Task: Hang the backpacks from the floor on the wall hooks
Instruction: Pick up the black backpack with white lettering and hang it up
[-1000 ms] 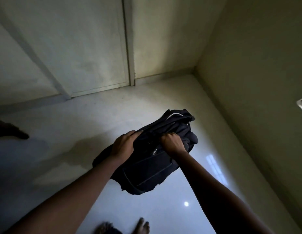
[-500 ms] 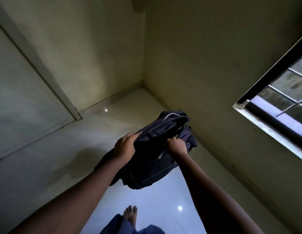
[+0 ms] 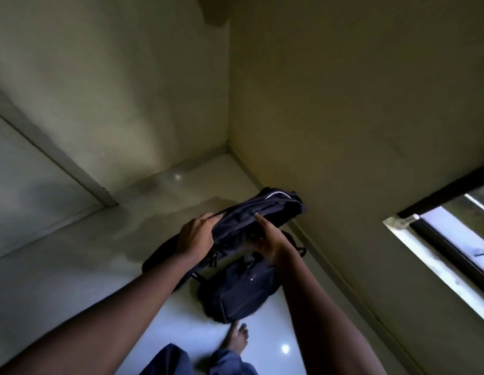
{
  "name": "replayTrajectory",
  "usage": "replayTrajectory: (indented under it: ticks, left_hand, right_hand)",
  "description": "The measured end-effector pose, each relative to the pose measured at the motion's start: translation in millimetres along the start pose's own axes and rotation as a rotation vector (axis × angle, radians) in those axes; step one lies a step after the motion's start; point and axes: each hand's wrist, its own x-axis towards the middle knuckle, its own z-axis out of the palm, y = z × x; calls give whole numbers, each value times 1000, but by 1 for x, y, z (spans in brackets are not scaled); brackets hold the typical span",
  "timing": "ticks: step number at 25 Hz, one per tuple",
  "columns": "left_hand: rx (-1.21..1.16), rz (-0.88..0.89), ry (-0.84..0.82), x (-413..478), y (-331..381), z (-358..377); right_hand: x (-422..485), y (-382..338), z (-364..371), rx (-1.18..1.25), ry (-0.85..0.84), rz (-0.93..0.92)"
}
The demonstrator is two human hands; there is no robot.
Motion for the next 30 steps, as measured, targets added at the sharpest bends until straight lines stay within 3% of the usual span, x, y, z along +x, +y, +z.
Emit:
replayTrajectory:
  ticks: [2,4,7,9,11,13,15,19,21,24,27,29,30]
  left_hand:
    - [-7,12,61,11,0,-12]
    - [-13,61,68,21,-6,-25]
    - [-59,131,64,29,-22,-50]
    - [-106,194,11,33,-37,-63]
    - [-370,137,-133,37,-47,-76]
    - [-827,-78,-325,44,-46,-94]
    - [-1036,-271,-313,57,-45,-106]
    - [-922,-392,-57,87,-24,-124]
    - [-989,-500,51,104,-17,-131]
    - [-884,-659,137,116,-17,-135]
    - [-770,-611,135,111,-42,-133]
    - [-718,-545,140,105,-59,-132]
    - [-678,-486,141,101,-66,-132]
  right_hand:
    - [7,-17,20,190,-111,10]
    - [7,-39,37,288,-113,-30]
    - [4,-65,67,224,-100,-50]
    - [4,-72,90,109,-4,-89]
    - [5,-76,109,-16,134,-126]
    - [7,-75,120,-199,208,-194]
    - [2,-72,132,-434,197,-292]
    - [-22,-69,155,-972,126,-601]
    - [-33,-68,164,-1071,170,-691]
    - [-41,-72,169,-1083,198,-718]
    - [-42,-78,171,-1136,142,-670]
    - [-45,-85,171,-989,177,-667]
    - [-47,-88,173,-772,131,-629]
